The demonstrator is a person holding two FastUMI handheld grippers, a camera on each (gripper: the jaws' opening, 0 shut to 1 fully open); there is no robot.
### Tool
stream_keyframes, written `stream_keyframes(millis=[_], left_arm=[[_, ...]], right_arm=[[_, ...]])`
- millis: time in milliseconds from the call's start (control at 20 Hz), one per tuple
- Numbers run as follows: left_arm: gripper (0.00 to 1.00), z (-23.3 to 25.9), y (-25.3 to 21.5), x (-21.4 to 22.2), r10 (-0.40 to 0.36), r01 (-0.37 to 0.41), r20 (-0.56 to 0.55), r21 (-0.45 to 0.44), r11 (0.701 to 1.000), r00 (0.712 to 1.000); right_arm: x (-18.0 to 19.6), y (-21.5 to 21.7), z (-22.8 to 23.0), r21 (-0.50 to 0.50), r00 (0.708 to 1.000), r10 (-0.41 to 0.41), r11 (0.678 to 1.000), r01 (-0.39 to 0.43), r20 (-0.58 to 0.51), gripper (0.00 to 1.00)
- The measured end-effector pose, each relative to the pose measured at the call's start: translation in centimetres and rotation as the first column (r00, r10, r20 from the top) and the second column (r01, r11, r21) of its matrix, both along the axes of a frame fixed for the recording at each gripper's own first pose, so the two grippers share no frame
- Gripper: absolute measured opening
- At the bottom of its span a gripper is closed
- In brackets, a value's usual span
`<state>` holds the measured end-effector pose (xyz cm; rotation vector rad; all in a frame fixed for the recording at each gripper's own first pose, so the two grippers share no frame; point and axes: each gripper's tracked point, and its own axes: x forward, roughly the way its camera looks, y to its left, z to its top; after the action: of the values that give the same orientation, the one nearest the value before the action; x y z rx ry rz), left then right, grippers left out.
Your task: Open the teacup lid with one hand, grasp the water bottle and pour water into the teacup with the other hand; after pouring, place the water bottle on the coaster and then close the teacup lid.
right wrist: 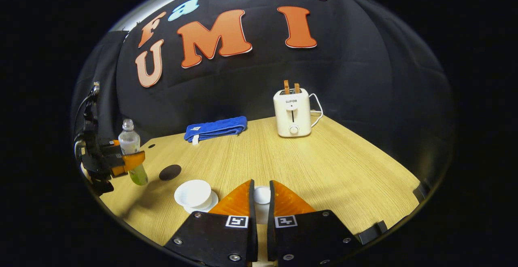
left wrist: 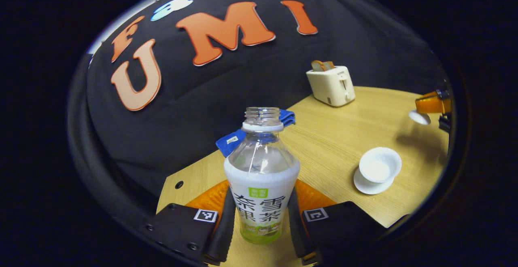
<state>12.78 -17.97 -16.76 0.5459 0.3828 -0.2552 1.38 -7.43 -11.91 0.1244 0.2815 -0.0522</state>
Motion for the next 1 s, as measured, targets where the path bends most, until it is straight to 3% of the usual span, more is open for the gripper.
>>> stream_keyframes(millis=[150, 350, 550, 1000], left_arm=[[0.63, 1.2, -0.6, 0.0, 0.064, -0.059, 0.029, -0.145, 0.988, 0.998], [0.6, 2.4, -0.5, 1.6, 0.126, -0.111, 0.048, -0.246, 0.963, 0.991], [0.6, 1.3, -1.8, 4.7, 0.127, -0.112, 0.021, -0.346, 0.931, 0.992], [0.63, -2.2, -1.6, 6.1, 0.155, -0.158, -0.038, -0.37, 0.916, 0.987]], right_arm=[[0.3, 0.5, 0.3, -0.012, 1.0, 0.002, 1.0, -0.002, -0.002, 0.1], [0.6, 0.9, 0.8, -0.02, 1.0, -0.001, 1.0, 0.001, -0.003, 0.1], [1.0, 0.7, 1.0, -0.025, 1.0, -0.012, 1.0, 0.012, -0.007, 0.1], [1.7, 0.5, 0.5, -0.028, 0.999, -0.025, 0.999, 0.024, -0.029, 0.1]])
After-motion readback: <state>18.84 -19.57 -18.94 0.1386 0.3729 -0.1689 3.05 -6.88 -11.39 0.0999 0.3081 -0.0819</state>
